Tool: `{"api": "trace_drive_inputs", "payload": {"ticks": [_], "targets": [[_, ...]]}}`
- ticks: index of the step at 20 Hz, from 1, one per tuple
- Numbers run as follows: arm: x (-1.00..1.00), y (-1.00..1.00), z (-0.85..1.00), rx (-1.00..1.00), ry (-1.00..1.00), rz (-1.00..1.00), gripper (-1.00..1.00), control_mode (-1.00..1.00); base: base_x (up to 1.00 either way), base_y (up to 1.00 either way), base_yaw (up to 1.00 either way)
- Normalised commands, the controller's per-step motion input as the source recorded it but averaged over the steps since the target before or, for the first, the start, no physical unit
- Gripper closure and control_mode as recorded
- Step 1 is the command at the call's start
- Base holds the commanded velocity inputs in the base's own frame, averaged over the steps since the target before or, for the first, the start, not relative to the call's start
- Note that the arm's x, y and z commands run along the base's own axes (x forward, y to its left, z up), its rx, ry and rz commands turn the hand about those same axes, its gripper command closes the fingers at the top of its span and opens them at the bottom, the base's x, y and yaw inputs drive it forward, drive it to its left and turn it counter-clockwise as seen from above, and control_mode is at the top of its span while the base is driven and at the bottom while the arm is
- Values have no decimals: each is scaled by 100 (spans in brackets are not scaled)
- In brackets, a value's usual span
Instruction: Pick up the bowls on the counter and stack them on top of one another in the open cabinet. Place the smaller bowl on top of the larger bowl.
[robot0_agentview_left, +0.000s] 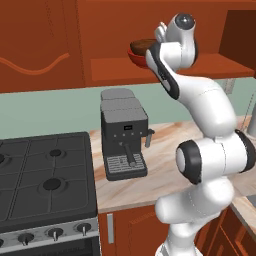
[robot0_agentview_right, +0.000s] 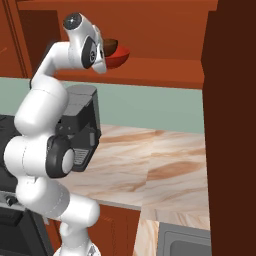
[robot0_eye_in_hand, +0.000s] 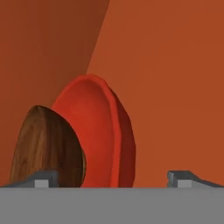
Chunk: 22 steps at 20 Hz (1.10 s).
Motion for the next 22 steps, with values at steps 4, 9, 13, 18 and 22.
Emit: {"api": "trace_drive_inputs", "payload": {"ticks": [4,9,13,18,22], "targets": [[-21,0,17,0,-14,0,-100,-100,0,0,0],[-23,0,23,0,-7,0,-100,-100,0,0,0],[-32,0,20,0,-1,-2,-100,-100,0,0,0],[-47,0,15,0,0,-5,-100,-100,0,0,0],[-58,0,2,0,0,-5,-100,-100,0,0,0]]}}
